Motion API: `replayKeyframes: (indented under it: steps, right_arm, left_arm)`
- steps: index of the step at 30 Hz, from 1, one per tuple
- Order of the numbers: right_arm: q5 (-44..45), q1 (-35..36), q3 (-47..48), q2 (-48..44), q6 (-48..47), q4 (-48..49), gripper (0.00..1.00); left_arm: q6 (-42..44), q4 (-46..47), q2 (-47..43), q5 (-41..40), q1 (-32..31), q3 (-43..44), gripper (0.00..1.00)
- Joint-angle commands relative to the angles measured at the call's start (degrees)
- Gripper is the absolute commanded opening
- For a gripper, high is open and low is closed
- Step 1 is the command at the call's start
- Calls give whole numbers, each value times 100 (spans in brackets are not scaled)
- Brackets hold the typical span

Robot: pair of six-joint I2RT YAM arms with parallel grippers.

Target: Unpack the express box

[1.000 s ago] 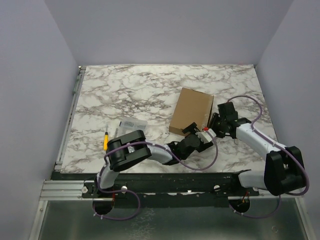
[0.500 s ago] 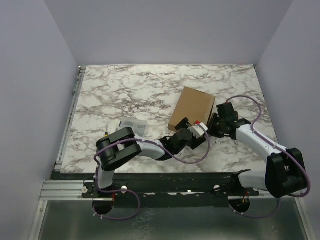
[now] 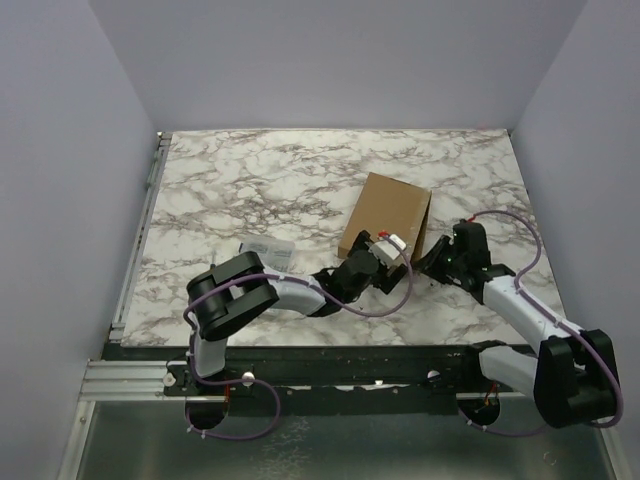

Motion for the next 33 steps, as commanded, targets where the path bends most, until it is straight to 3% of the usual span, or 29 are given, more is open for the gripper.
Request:
replayKeyframes:
  steps: [1, 6, 12, 17, 22, 33]
  right_arm:
    - [-484, -579, -349, -166, 18, -483, 29]
    - [-605, -601, 203, -195, -448, -844, 37]
    - [-100, -601, 1157, -546, -1081, -1409, 57]
    - [252, -704, 1931, 100, -1451, -1233, 57]
    - [-24, -1083, 2577, 1129, -1586, -906, 54]
    - [-505, -1312, 3320, 2468, -1984, -502, 51]
  left_arm:
    - [-809, -981, -118, 34, 238, -152, 92]
    - [-1107, -1790, -689, 793, 238, 73, 94]
    - [-1500, -3194, -1395, 2189, 619, 938, 97]
    - [-1479, -3683, -1444, 2499, 1414, 1558, 95]
    - [-1517, -3985, -652, 2855, 1975, 2401, 85]
    - [-1554, -4284, 816, 2953, 2413, 3878, 81]
